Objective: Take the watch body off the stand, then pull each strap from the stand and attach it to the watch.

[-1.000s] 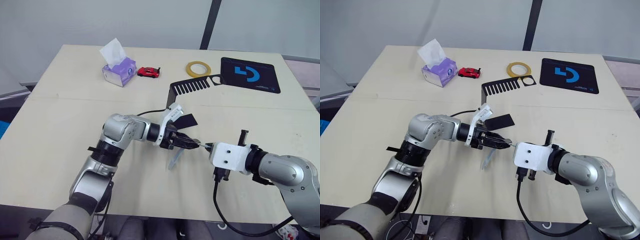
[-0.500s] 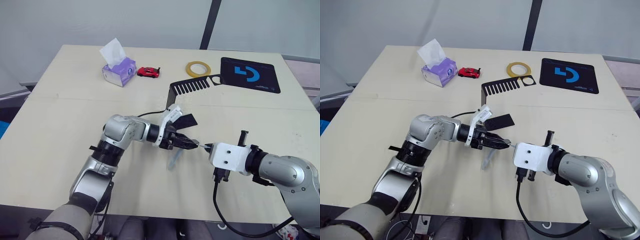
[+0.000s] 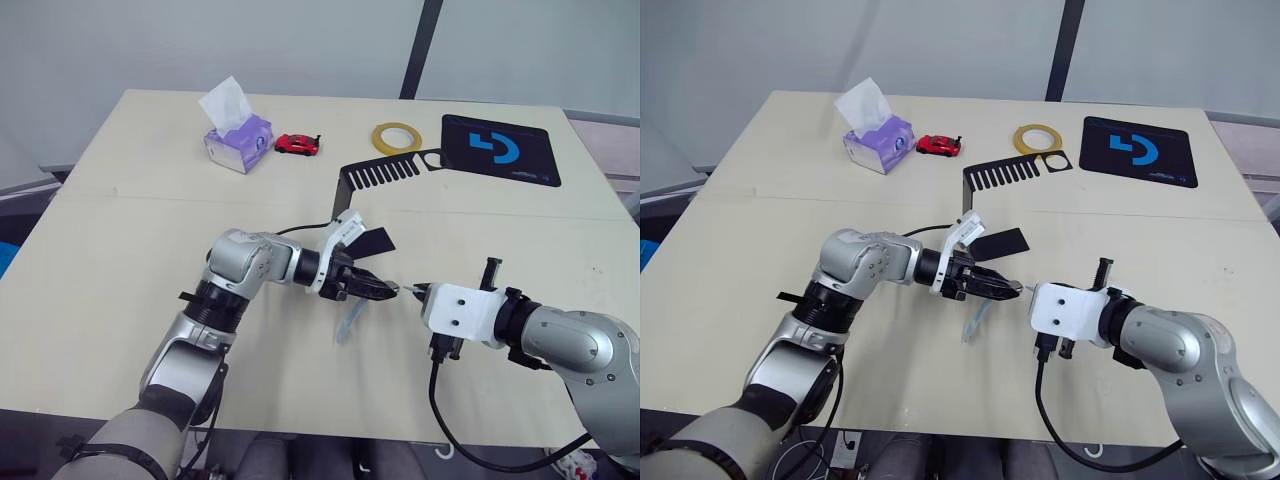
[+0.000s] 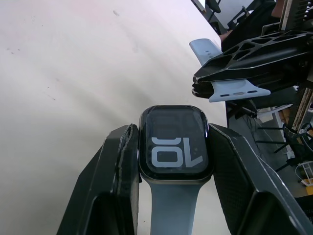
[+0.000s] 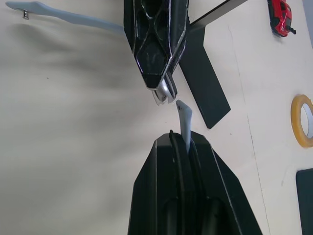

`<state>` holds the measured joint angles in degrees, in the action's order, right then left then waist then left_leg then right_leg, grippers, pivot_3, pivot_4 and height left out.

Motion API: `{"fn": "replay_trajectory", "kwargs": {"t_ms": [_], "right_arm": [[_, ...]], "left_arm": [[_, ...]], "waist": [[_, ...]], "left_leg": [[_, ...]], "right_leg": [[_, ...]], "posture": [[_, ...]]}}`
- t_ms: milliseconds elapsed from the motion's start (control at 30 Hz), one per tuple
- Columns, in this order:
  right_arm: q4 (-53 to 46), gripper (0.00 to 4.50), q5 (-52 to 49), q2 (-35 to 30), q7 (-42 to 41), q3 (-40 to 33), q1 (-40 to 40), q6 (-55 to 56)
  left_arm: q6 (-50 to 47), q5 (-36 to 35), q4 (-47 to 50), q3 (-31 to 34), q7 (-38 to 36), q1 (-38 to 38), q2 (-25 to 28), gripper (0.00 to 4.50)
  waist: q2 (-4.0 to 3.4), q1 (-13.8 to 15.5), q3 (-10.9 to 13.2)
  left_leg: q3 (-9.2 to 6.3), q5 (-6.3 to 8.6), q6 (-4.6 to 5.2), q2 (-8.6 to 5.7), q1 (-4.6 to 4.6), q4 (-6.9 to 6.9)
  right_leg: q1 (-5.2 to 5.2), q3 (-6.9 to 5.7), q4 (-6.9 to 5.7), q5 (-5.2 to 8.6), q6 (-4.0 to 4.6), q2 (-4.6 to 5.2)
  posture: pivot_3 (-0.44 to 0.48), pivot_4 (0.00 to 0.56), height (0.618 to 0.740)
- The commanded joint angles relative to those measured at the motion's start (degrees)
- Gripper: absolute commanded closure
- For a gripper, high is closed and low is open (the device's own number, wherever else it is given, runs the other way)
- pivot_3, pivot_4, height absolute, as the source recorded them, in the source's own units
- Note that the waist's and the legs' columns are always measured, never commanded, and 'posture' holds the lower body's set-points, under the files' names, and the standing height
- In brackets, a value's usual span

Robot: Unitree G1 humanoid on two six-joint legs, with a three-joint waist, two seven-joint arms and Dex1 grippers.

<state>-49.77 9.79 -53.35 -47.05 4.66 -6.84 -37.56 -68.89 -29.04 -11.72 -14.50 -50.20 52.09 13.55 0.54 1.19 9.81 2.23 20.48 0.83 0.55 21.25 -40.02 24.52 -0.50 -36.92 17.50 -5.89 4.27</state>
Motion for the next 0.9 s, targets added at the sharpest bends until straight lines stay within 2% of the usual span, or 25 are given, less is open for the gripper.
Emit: {"fn": "replay_trajectory", "kwargs": {"t_ms": [33, 900], "right_arm": [[-1.07, 4.5, 0.57, -0.82, 0.33, -0.61, 0.49, 1.14], [-0.7, 4.5, 1.27, -0.51, 0.75, 0.18, 0.34, 1.72]], "left_arm": [[-0.34, -1.59, 2.63, 1.3, -0.17, 1.32, -0.41, 2.8], [-2.95, -2.35, 4.04, 2.72, 1.16, 1.03, -2.13, 2.8]], "waist": [[0.0, 0.02, 0.0], [0.0, 0.02, 0.0]], "left_leg": [[0.0, 0.0, 0.0, 0.0, 0.0, 0.0], [0.0, 0.0, 0.0, 0.0, 0.0, 0.0]], "right_leg": [[0.0, 0.0, 0.0, 0.0, 0.0, 0.0], [0.0, 0.0, 0.0, 0.0, 0.0, 0.0]], "posture": [[0.0, 0.15, 0.738], [0.0, 0.15, 0.738]]}}
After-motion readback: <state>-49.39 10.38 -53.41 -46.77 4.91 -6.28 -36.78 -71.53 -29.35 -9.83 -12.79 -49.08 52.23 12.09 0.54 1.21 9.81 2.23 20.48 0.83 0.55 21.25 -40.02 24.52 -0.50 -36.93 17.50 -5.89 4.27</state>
